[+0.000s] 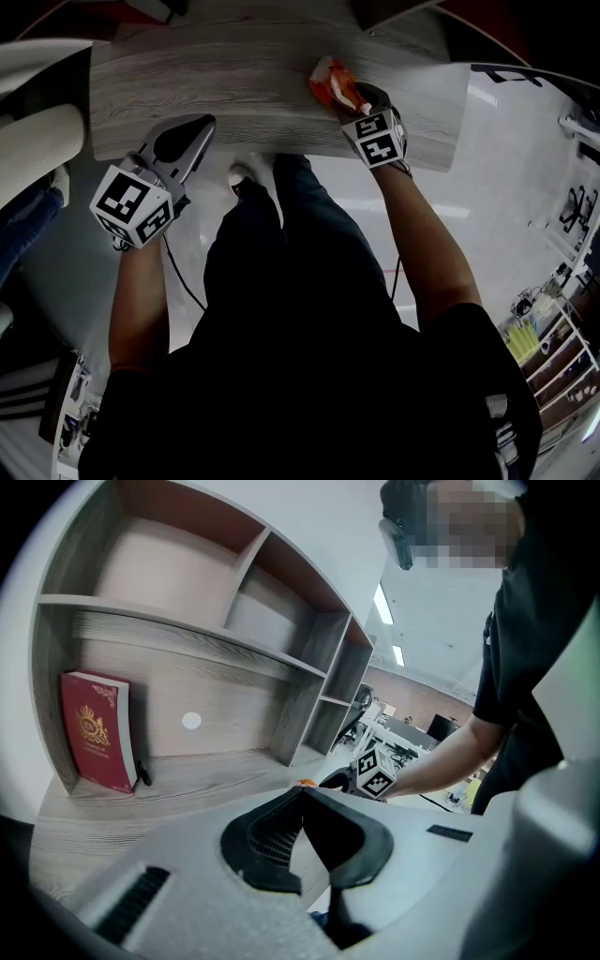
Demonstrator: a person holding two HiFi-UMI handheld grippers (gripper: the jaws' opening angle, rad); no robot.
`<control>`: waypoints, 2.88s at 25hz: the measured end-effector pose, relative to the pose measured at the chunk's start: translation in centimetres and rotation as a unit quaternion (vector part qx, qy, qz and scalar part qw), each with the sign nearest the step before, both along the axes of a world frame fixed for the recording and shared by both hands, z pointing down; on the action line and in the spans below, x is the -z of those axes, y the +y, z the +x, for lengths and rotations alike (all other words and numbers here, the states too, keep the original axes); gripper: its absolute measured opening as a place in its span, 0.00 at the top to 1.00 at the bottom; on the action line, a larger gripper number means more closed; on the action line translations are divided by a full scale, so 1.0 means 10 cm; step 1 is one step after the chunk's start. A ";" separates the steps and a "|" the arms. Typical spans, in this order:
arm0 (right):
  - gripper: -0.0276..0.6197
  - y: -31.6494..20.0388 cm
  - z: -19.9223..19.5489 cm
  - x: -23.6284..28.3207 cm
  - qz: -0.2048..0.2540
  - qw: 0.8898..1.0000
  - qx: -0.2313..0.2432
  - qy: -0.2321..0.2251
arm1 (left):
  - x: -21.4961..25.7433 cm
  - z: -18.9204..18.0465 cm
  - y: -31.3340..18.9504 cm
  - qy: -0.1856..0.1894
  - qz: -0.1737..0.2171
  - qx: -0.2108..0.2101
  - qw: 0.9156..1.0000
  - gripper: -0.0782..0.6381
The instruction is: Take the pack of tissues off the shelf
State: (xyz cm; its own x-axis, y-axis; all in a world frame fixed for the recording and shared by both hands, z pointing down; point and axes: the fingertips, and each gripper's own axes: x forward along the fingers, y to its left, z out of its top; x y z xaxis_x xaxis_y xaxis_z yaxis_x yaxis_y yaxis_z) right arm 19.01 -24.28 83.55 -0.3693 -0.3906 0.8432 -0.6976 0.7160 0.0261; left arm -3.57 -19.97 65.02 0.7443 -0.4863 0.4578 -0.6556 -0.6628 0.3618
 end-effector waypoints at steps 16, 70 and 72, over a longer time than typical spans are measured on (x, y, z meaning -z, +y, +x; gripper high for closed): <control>0.50 -0.01 0.06 0.24 0.021 1.000 0.012 0.015 | 0.18 -0.02 0.06 -0.003 0.013 0.003 1.000 0.87; 0.89 0.54 0.24 3.11 0.215 0.968 -0.103 -0.076 | 1.95 -0.53 0.40 -0.029 0.161 -0.001 0.987 0.87; 0.91 0.55 0.23 3.22 0.232 0.963 -0.106 -0.090 | 1.94 -0.59 0.42 -0.026 0.158 0.004 0.987 0.87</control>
State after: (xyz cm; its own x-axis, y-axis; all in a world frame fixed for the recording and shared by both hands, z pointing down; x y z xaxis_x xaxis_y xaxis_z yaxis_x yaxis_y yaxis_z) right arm 21.30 -18.73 51.36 -0.3639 -0.7929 0.4888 -0.8499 0.4974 0.1741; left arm -9.48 -15.75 45.59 0.7197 -0.6161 0.3200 -0.6729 -0.7325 0.1031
